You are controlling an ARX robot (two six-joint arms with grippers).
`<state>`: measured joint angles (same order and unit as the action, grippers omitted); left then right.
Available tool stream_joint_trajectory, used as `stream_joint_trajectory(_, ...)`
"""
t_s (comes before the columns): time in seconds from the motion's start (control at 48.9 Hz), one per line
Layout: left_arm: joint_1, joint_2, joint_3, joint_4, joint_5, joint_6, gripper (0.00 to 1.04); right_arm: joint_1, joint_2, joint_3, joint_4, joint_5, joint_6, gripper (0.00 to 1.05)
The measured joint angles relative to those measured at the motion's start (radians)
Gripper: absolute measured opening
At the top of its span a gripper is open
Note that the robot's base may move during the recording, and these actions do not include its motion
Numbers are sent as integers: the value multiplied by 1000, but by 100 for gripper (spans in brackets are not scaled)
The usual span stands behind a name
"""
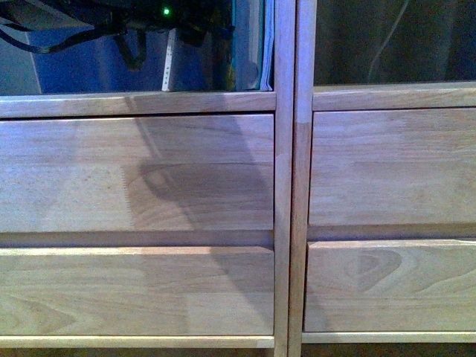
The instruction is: Organize books on shelf
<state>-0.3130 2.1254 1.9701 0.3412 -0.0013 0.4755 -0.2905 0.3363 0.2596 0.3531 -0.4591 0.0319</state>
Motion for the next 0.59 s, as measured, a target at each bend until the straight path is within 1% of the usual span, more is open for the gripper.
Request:
stream_joint_trajectory(0.102, -9, -14, -53, 31, 1, 11, 46, 0, 0, 0, 0, 0, 0, 98)
stream_joint_trajectory(0.225, -22, -47, -150, 65, -8, 11, 69, 0, 0, 0, 0, 0, 0, 98)
stream_joint_trajectory(0.245, -21, -59, -175, 73, -5, 10, 74, 0, 0, 0, 0, 0, 0, 98)
stream_joint_trajectory(0.327, -18, -102, -251, 103, 2, -8, 88, 0, 0, 0, 0, 0, 0, 98)
stream_joint_trajectory(0.347, -17, -123, -283, 116, 4, -20, 93, 0, 0, 0, 0, 0, 0, 98)
stream_joint_trajectory(0.388, -15, -163, -337, 130, 16, -42, 99, 0, 0, 0, 0, 0, 0, 98)
stream_joint_trajectory(0.45, -11, -230, -422, 156, 28, -97, 97, 0, 0, 0, 0, 0, 0, 98)
stream_joint_trajectory(0.593, 27, -455, -676, 200, 55, -252, 97, 0, 0, 0, 0, 0, 0, 98)
